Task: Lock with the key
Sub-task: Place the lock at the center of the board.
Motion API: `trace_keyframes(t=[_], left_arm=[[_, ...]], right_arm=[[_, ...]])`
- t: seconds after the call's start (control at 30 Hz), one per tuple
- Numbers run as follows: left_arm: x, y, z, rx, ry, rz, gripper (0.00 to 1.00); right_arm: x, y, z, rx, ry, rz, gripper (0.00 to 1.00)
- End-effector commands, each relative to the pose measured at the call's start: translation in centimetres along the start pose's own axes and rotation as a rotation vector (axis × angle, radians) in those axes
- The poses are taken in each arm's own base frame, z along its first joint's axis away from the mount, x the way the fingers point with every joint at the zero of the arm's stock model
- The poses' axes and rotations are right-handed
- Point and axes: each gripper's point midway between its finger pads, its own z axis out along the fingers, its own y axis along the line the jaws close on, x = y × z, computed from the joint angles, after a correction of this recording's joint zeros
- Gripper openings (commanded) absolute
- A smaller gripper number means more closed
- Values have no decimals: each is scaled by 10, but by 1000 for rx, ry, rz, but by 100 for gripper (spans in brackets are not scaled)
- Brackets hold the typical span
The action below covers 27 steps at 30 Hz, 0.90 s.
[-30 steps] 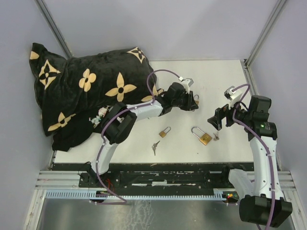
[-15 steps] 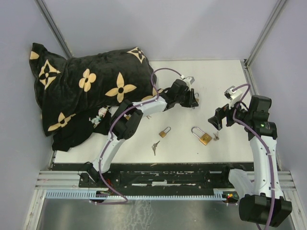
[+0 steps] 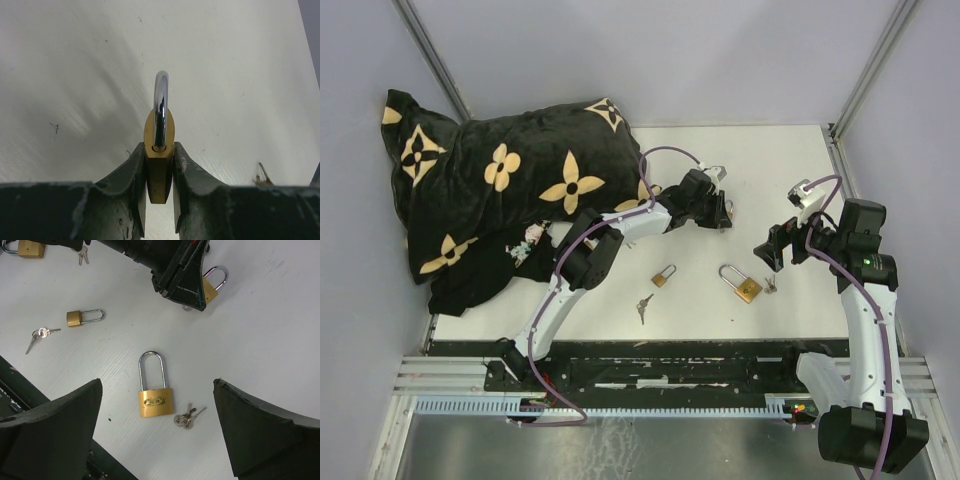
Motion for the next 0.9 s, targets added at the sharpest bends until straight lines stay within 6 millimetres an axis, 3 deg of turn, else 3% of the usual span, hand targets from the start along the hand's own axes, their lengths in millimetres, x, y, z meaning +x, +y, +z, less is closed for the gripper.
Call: trace_keyframes(t=[0.0, 0.4, 0.7, 0.87], left_arm=[[-39, -24, -6, 66, -91, 72, 20], [-38, -19, -5, 40, -98, 66, 26], [-41, -15, -13, 8, -114, 89, 48], [-43, -15, -19, 0, -125, 101, 53]], right_arm=[[-4, -5, 0, 16, -14, -21, 100], [-3, -6, -2, 25, -14, -29, 100], [-4, -5, -3, 27, -18, -34, 100], [-4, -5, -4, 28, -19, -35, 100]])
